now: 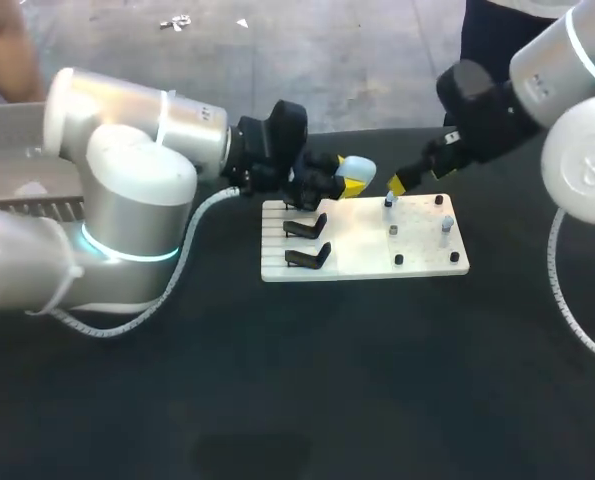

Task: Pick up each earbud case from the left stands, insert the matching earbuds, close the lid, and place the case in the box.

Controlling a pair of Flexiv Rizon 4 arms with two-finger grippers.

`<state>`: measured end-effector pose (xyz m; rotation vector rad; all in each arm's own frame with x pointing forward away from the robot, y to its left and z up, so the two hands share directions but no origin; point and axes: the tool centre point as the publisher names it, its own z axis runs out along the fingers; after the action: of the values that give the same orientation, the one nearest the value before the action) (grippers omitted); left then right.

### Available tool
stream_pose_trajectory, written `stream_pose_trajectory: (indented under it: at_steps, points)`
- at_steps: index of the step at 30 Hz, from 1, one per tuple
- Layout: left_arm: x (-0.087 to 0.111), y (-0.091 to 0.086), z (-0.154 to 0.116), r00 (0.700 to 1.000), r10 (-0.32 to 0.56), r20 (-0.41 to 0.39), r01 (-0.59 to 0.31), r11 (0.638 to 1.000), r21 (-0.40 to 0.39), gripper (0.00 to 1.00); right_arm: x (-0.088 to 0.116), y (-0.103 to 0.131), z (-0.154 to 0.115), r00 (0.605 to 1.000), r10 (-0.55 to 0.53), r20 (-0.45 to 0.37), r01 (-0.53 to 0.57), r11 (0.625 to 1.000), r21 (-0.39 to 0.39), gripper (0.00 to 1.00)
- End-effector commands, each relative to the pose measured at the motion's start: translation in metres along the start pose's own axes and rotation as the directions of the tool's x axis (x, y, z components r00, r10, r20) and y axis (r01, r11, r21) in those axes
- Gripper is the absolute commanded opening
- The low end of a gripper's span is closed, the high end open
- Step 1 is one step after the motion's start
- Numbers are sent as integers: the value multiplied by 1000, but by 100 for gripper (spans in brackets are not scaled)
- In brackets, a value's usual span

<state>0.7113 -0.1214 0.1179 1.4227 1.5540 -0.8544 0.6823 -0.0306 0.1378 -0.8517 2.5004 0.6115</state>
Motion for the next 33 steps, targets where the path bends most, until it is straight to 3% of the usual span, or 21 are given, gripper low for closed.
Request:
stream_pose_trajectory:
  at_steps: [1, 13, 33]
  points:
    - [-4, 3, 7, 1000, 4, -2, -4, 1000, 10, 0, -5, 0, 5, 1000, -5, -4, 5, 1000, -25, 100]
    - [-7, -18, 14, 1000, 16, 22, -17, 998, 54, 0, -12, 0, 13, 1000, -8, -3, 8, 1000, -26, 100]
    - [-8, -34, -2, 994, -4, 112, -6, 996, 86, 0, -18, -9, 2, 1000, -5, 0, 5, 1000, 25, 100]
